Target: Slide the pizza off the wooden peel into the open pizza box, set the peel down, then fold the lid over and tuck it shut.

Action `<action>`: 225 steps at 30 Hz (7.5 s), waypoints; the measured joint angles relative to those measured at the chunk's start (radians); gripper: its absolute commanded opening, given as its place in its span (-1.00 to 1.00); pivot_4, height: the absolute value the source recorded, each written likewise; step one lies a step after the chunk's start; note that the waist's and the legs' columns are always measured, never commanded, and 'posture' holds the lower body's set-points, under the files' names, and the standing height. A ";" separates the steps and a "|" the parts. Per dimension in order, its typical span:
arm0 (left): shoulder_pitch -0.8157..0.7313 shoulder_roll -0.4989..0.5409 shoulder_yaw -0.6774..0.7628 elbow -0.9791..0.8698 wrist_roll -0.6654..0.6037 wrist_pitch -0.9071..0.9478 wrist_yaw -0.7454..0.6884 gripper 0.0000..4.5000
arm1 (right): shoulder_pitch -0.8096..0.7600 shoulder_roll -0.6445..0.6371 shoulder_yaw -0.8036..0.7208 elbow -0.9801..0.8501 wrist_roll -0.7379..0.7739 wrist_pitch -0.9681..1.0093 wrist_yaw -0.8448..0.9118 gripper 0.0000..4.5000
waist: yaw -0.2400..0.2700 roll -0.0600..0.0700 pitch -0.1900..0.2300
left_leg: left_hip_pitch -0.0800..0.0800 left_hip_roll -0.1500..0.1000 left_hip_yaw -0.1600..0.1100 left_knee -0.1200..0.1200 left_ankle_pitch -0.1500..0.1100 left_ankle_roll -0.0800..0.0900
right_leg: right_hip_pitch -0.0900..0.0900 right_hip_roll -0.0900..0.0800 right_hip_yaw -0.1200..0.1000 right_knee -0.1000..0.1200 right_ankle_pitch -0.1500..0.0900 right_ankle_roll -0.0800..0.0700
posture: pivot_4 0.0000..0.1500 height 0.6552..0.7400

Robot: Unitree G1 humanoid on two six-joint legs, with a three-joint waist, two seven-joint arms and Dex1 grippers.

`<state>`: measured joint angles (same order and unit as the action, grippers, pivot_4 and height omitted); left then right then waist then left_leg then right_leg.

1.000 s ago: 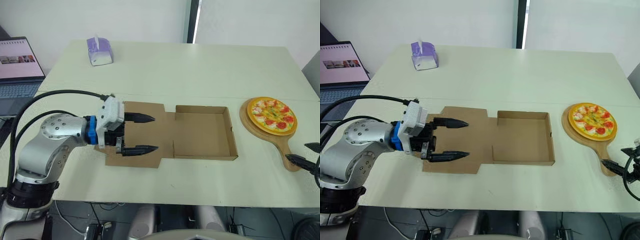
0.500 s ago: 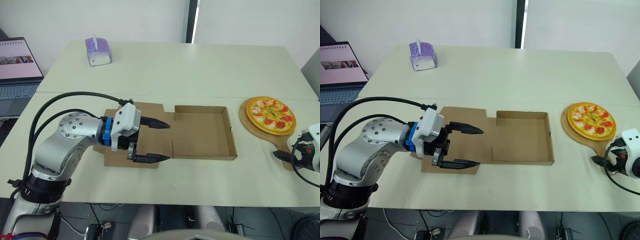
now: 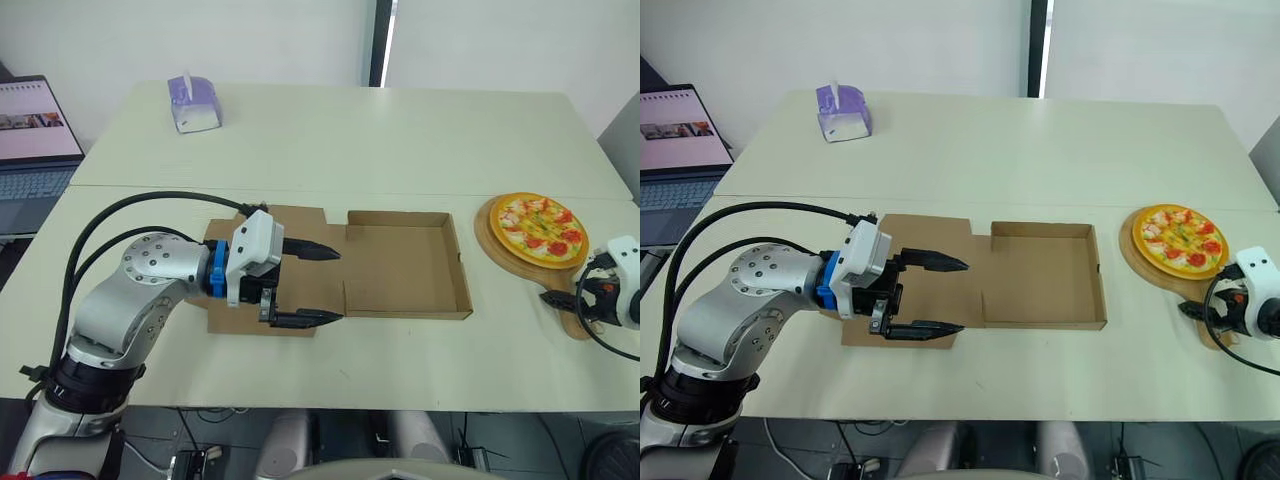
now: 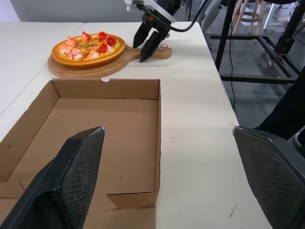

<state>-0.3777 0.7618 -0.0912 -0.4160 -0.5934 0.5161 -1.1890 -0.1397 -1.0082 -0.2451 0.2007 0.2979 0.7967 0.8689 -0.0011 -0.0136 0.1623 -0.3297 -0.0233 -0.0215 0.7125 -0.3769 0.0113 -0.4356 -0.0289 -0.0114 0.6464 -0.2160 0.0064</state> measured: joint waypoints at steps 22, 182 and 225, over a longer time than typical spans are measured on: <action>0.012 0.007 0.063 0.029 0.002 0.003 0.072 1.00 | 0.082 0.173 -0.185 -0.067 0.052 -0.080 -0.116 -0.30 | -0.005 0.001 0.000 | 0.000 0.000 0.001 0.000 0.000 0.000 | -0.001 0.000 0.001 0.001 0.000 0.000 | 1.00 0.65; 0.437 -0.234 0.406 -0.241 -0.099 -0.040 0.581 1.00 | -0.253 0.230 0.144 -0.381 0.091 -0.419 0.118 0.98 | -0.001 0.010 0.007 | -0.001 0.002 -0.001 0.000 0.000 -0.001 | -0.003 0.001 0.000 0.001 0.000 0.000 | 1.00 0.65; 0.909 -0.518 0.302 -0.239 -1.210 -0.151 1.615 0.31 | -0.503 0.319 0.392 -0.433 0.176 -0.337 0.370 1.00 | 0.008 0.012 0.007 | -0.001 -0.001 -0.001 -0.002 0.000 0.000 | -0.002 -0.002 -0.002 -0.002 -0.001 -0.002 | 1.00 0.65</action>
<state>0.5310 0.2434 0.2108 -0.6553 -1.8035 0.3653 0.4261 -0.6423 -0.6889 0.1472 -0.2322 0.4741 0.4598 1.2392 0.0073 -0.0013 0.1689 -0.3307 -0.0241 -0.0225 0.7108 -0.3770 0.0110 -0.4376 -0.0306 -0.0131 0.6445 -0.2168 0.0044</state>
